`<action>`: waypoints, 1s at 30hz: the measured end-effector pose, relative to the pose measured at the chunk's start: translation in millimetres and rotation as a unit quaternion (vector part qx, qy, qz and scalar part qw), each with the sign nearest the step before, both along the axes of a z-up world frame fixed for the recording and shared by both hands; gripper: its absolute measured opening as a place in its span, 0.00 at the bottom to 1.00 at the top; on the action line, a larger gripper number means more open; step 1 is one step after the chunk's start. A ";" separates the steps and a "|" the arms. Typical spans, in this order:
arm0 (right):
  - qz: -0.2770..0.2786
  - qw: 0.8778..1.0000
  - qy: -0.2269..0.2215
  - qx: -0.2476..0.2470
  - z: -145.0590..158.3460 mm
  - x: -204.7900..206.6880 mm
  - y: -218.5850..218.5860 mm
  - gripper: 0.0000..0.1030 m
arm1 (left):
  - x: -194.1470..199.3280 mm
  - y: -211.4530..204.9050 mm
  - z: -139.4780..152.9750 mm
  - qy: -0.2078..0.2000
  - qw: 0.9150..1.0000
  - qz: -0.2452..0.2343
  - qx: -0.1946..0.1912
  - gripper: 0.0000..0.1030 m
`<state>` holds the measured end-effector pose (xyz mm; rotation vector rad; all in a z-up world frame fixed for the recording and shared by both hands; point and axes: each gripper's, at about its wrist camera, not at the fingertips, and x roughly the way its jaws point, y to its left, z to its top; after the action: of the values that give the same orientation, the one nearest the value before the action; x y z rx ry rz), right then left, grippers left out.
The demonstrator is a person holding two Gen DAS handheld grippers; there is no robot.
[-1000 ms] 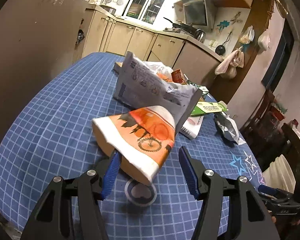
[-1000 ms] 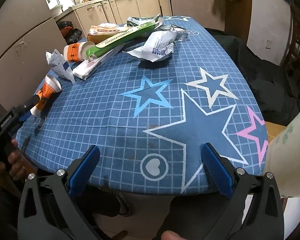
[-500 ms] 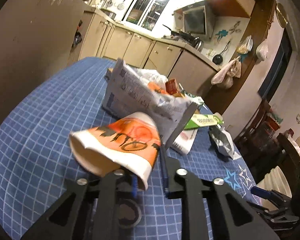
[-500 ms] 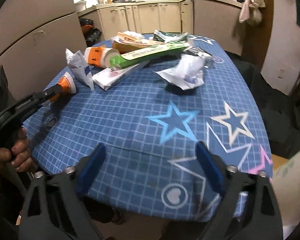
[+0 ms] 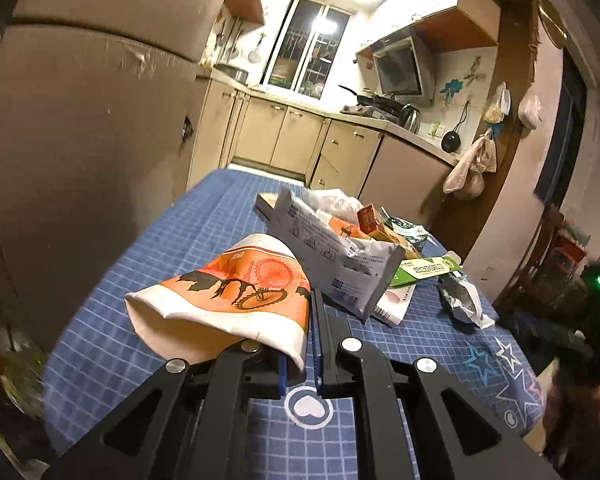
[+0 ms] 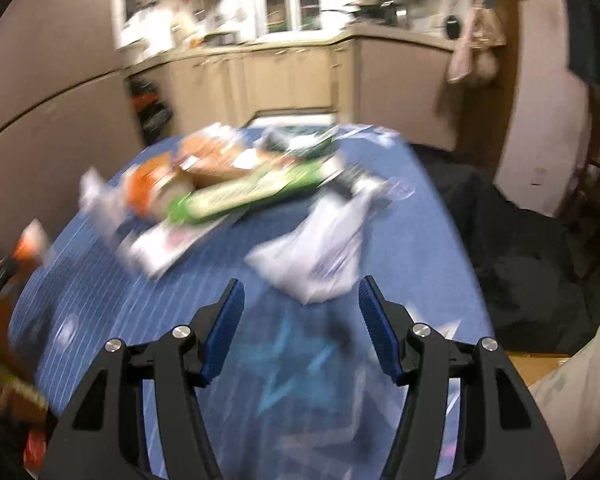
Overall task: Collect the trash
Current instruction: 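Grasp the white plastic bag with the right gripper and lift it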
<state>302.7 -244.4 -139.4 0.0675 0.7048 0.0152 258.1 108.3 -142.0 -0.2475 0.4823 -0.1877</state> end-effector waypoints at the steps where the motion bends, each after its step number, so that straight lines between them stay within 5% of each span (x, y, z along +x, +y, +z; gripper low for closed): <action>1: -0.012 1.000 0.002 0.000 1.3 14.3 -3.3 0.66 | -2.6 -1.0 2.5 -0.004 1.000 -0.002 0.002 0.10; 5: -0.023 0.999 0.041 0.000 -10.6 73.0 -3.9 0.74 | -5.5 -8.7 7.9 -0.014 1.000 -0.006 0.010 0.10; 8: -0.034 0.995 0.098 0.001 -31.8 99.5 -5.8 0.74 | -7.0 -19.3 10.6 -0.023 0.999 -0.007 0.039 0.10; 9: -0.029 0.993 0.114 0.014 -39.3 101.5 -7.3 0.67 | -7.5 -21.4 10.9 -0.024 0.999 -0.009 0.041 0.10; 16: -0.022 0.995 0.088 0.048 -41.4 69.1 -12.7 0.42 | -6.1 -34.0 13.0 -0.020 0.999 -0.024 0.042 0.10; 21: -0.002 0.993 0.073 0.090 -36.8 29.5 -25.3 0.37 | -11.0 -53.0 16.9 -0.023 0.997 -0.049 0.052 0.10; 30: -0.013 0.997 -0.004 0.074 17.9 -31.8 -52.7 0.35 | -17.8 -108.1 27.7 -0.034 0.990 -0.111 0.078 0.10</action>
<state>270.9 -297.1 -121.4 0.2194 0.6938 0.0426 240.3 0.1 -114.4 -0.0339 0.4543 -0.3726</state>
